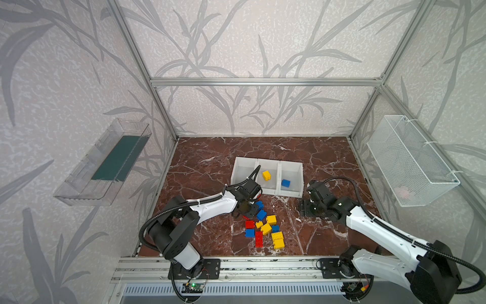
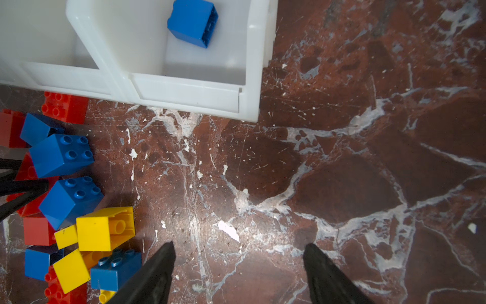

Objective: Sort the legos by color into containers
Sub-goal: 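Carry the red brick into the nearest-end compartment and release it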

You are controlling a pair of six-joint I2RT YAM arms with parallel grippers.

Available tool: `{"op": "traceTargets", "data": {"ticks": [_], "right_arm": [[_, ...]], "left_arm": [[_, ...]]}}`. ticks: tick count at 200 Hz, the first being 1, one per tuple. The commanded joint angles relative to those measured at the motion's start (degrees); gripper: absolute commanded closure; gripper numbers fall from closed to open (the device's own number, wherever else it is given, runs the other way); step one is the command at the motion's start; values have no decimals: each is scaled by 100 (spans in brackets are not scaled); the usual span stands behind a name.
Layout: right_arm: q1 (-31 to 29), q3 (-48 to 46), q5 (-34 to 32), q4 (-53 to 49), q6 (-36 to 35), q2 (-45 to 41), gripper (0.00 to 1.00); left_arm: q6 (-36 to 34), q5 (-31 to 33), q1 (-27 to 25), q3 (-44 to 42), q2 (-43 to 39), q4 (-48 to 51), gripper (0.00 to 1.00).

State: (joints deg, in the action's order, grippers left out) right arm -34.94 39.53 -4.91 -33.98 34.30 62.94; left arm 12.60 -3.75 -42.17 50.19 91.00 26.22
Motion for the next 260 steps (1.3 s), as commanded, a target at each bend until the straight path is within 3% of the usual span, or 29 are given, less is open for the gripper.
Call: {"op": "traceTargets", "data": {"ticks": [1, 43, 83, 124, 185, 199, 229, 260], "right_arm": [[-31, 16, -63, -111, 15, -12, 23], [-32, 121, -88, -188, -33, 13, 23], [-36, 201, -105, -191, -56, 42, 24], [-88, 257, -122, -258, -25, 96, 24], [-127, 239, -298, -398, 50, -123, 24], [-127, 272, -287, -446, 41, -111, 24], [-128, 385, -256, -521, -76, -91, 24], [-151, 512, -122, -517, -136, 62, 24]], "left_arm": [[18, 153, -12, -81, -199, 54, 68], [311, 694, 70, 73, -866, 278, 69], [-52, 846, 589, 410, -1292, -191, 70], [-73, 656, 1354, 1124, -616, -451, 69], [91, 460, 1596, 1779, 274, -540, 69], [135, 396, 1592, 1783, 328, -586, 65], [240, 496, 1601, 1774, 352, -583, 42], [374, 428, 1615, 1695, 220, -464, 36]]}}
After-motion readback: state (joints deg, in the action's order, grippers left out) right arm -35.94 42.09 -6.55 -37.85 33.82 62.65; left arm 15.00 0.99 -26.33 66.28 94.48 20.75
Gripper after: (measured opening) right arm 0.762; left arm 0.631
